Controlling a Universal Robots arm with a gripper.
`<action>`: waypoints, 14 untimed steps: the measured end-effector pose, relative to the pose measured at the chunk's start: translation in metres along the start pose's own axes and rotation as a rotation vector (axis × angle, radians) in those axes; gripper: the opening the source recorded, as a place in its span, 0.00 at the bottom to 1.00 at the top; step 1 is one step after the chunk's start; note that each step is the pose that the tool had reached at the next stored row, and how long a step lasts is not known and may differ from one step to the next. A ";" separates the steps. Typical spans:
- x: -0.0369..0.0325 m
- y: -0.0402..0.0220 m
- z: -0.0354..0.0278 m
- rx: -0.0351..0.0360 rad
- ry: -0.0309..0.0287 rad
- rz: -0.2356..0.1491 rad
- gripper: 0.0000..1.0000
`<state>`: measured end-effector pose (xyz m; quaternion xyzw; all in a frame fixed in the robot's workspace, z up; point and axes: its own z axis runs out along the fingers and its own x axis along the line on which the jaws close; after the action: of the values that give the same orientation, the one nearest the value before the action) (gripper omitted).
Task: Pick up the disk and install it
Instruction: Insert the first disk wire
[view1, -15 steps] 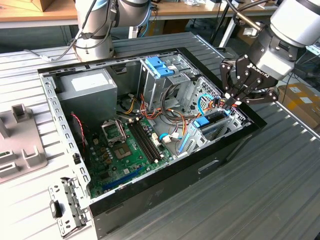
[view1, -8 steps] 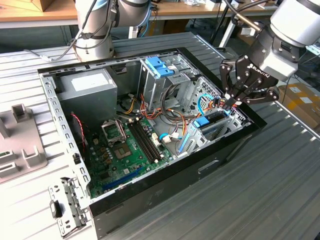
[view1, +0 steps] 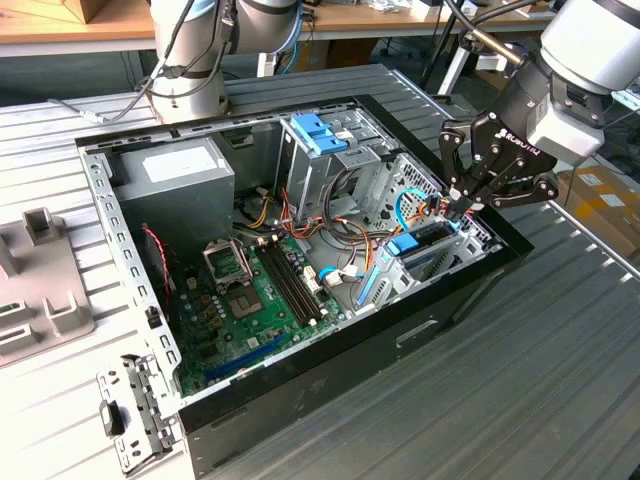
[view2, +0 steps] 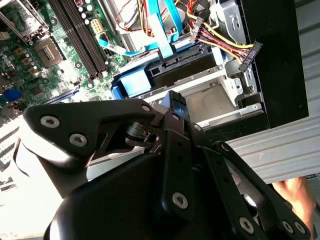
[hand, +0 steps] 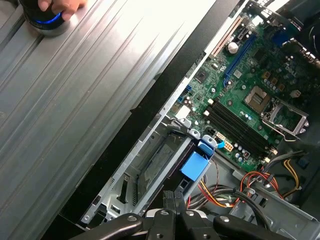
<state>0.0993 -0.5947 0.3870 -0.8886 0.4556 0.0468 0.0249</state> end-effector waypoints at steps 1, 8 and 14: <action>0.0000 0.0000 0.0000 0.0000 0.0000 0.000 0.11; 0.0000 0.0000 0.0000 0.0000 -0.0001 0.000 0.24; 0.0009 -0.0014 0.0000 -0.0001 0.0000 -0.001 0.30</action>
<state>0.1010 -0.5946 0.3869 -0.8888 0.4552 0.0469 0.0249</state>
